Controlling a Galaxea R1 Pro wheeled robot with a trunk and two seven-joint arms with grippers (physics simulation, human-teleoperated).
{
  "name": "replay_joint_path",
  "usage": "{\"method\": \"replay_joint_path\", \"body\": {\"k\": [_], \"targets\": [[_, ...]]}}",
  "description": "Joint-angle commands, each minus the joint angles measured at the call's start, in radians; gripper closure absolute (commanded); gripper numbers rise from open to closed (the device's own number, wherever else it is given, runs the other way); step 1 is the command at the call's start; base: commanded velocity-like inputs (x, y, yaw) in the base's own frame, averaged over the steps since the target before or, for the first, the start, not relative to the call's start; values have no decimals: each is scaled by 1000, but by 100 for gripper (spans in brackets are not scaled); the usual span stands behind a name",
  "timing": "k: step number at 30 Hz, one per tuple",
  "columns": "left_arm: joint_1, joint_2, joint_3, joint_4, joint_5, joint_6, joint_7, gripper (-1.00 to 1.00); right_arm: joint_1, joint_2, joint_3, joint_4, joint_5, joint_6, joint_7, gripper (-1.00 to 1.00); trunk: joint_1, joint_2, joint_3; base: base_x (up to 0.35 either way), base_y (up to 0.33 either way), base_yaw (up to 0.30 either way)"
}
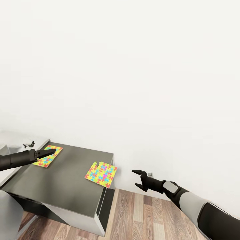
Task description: Put all the toys in the child's room - the three board games (two on the bed and one on the table), the two jigsaw puzzles on the table, and the tennis ball on the table - inside the toy box on the table in the child's room.
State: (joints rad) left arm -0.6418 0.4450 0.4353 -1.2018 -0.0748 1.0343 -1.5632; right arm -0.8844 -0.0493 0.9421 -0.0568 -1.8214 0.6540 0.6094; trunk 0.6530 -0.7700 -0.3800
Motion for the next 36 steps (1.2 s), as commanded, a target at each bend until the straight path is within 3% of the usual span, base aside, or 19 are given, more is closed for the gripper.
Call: {"method": "replay_joint_path", "body": {"k": [1, 36], "targets": [[-1, 0, 1, -1, -8, 10, -8, -100, -1, 0, 8, 0, -7, 3, 3, -100, 0, -1, -1, 0, -20, 20], [0, 0, 14, -1, -6, 10, -8, -100, -1, 2, 9, 0, -7, -2, 3, -100, 0, -1, -1, 0, -2, 2]]}}
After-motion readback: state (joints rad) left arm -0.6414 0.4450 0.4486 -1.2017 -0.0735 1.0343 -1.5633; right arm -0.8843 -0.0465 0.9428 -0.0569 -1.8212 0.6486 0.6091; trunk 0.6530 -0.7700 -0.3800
